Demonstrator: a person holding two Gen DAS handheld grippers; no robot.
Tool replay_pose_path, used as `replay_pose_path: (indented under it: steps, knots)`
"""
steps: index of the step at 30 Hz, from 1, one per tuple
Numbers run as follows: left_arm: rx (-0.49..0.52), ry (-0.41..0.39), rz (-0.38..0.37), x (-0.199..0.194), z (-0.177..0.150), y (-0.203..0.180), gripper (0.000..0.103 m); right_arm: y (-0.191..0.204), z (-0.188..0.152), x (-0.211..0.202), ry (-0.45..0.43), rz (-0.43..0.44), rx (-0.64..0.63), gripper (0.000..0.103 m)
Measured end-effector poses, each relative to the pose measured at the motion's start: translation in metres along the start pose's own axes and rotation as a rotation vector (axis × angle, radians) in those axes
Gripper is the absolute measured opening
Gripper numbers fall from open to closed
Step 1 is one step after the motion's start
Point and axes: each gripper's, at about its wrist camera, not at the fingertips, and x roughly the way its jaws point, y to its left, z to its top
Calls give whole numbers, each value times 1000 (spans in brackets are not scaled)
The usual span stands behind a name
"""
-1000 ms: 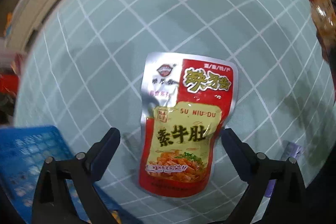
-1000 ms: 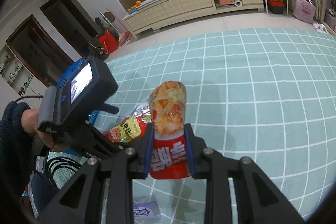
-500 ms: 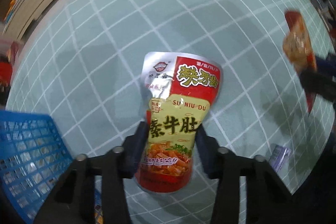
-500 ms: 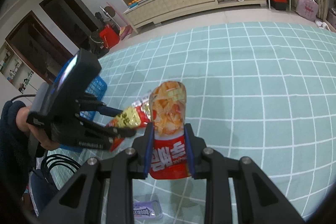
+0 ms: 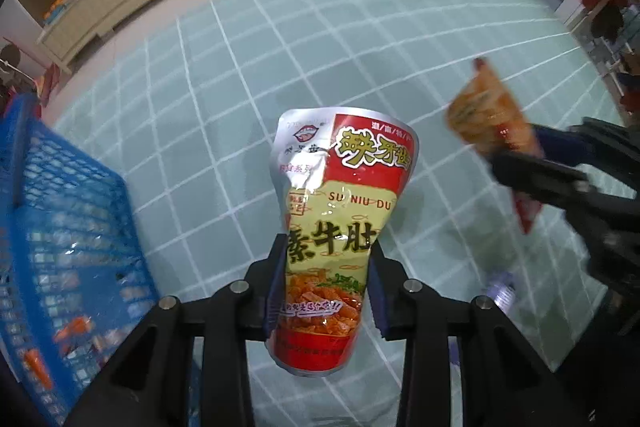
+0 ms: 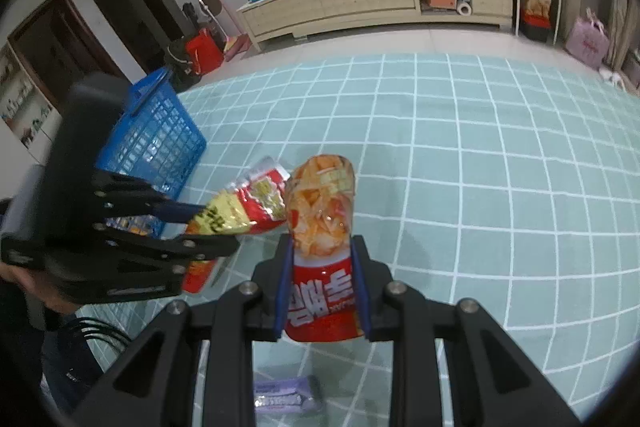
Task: Organize snacks
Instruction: 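Carry the large pouch over the basket with the left tool while the right tool carries the small pouch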
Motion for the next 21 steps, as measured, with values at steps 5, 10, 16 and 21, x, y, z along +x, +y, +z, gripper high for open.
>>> replay_pose_path:
  steps: [5, 10, 16, 21]
  knots:
    - [6, -93, 13, -51, -26, 8, 34, 21, 1, -18, 0, 7, -6, 31]
    - [-10, -175, 19, -111, -34, 8, 34, 51, 5, -47, -44, -18, -47, 31]
    - [-46, -263, 9, -158, -68, 33, 34, 93, 9, -75, -70, -43, -110, 31]
    - [-65, -334, 26, -210, -86, 60, 35, 123, 10, -90, -98, -56, -161, 31]
